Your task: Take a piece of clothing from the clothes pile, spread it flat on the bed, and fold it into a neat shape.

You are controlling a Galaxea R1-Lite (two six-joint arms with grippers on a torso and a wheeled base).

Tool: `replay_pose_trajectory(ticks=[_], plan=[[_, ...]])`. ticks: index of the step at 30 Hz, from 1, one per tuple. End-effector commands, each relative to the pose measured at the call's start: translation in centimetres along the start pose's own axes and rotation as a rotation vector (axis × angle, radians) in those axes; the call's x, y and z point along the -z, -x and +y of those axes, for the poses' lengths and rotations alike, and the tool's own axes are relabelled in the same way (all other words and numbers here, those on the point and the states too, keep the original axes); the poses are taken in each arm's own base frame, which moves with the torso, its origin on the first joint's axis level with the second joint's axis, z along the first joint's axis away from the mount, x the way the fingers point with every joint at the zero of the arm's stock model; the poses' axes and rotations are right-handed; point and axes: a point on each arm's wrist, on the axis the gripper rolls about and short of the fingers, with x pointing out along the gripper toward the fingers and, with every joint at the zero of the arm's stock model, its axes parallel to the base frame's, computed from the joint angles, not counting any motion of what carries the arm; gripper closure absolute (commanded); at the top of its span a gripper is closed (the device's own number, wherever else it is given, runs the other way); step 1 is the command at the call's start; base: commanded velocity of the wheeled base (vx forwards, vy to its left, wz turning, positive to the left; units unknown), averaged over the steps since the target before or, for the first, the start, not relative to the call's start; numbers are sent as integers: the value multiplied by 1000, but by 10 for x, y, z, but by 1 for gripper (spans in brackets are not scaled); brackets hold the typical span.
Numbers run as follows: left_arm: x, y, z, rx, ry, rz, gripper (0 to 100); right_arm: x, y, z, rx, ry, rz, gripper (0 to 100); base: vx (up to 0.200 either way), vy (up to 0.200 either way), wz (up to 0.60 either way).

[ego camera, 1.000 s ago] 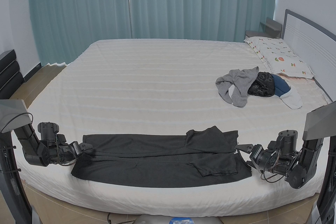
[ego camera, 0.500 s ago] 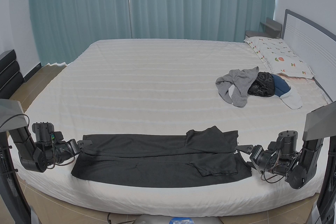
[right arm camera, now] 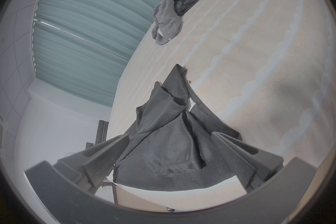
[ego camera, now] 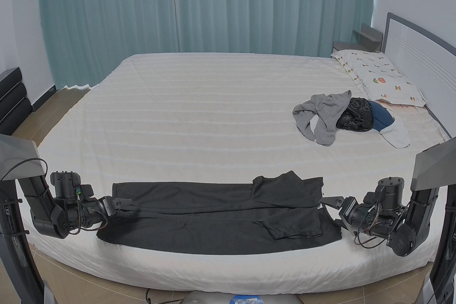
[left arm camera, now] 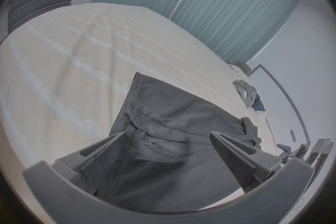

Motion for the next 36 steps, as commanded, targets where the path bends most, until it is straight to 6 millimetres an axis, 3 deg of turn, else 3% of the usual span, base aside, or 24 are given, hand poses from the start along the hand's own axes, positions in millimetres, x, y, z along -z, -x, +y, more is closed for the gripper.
replay_pose_trajectory(ticks=[1,5,6,35,36], plan=[[6,-8,7,-13,8,15,0,0,0,0,-2,1,0,0,0,0,0],[6,-9,10,-14,8,5,0,0,0,0,0,0,1,0,0,0,0],[6,-9,10,-14,8,5,100,0,0,0,0,0,1,0,0,0,0],[6,-3,18,-45,36,1,100,-1,1,2,-9,2,-3,0,0,0,0],[7,-3,19,-45,37,3,0,-1,1,2,-10,2,-4,0,0,0,0]])
